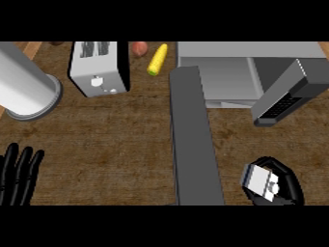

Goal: Pick up the milk, place it into the microwave and close the microwave

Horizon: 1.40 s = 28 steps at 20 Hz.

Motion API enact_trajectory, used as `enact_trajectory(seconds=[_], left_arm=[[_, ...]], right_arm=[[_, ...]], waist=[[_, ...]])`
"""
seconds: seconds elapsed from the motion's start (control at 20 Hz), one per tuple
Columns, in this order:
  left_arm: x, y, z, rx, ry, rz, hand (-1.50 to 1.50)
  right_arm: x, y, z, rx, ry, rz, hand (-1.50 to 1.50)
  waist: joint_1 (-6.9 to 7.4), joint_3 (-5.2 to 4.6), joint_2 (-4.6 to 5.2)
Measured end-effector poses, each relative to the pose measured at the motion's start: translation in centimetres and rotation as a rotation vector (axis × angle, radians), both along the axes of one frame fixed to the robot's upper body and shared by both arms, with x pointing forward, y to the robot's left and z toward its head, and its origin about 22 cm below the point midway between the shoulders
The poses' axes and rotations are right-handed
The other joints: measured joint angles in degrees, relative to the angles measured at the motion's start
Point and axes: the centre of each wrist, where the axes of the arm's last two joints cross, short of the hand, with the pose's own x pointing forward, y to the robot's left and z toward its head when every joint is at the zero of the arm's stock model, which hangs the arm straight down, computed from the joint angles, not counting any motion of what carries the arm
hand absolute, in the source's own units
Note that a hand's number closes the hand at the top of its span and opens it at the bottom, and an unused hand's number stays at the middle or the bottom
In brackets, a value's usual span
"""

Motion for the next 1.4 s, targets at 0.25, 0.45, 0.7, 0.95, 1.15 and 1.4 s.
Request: enact_trajectory(seconds=[0.25, 0.45, 0.7, 0.95, 1.15, 1.4], left_arm=[[-0.2, 0.6, -0.4, -0.009, 0.009, 0.001, -1.50], [0.0, 1.2, -0.8, -0.015, 0.022, 0.016, -1.50], [0.1, 1.7, -0.4, -0.016, 0.024, 0.026, -1.50], [0.2, 2.4, -0.7, -0.015, 0.027, 0.023, -1.50], [0.4, 2.9, -1.0, -0.011, 0.033, 0.025, -1.50], [0.3, 3.4, -0.8, -0.010, 0.035, 0.014, -1.50]], right_arm=[[0.4, 2.5, 0.4, 0.030, -0.047, 0.022, 1.50], [2.0, 4.8, 2.0, 0.045, -0.114, 0.020, 1.50], [4.3, 7.6, 4.7, 0.036, -0.183, 0.026, 1.50], [7.7, 10.4, 7.9, -0.031, -0.205, 0.025, 1.50], [10.7, 12.0, 9.9, -0.105, -0.182, -0.026, 1.50], [15.1, 11.8, 12.1, -0.208, -0.141, -0.095, 1.50]], waist=[[-0.28, -0.02, -0.03], [-0.43, 0.03, -0.01], [-0.37, 0.06, 0.02], [-0.18, 0.08, 0.07], [0.12, 0.09, 0.16], [0.72, 0.12, 0.35]])
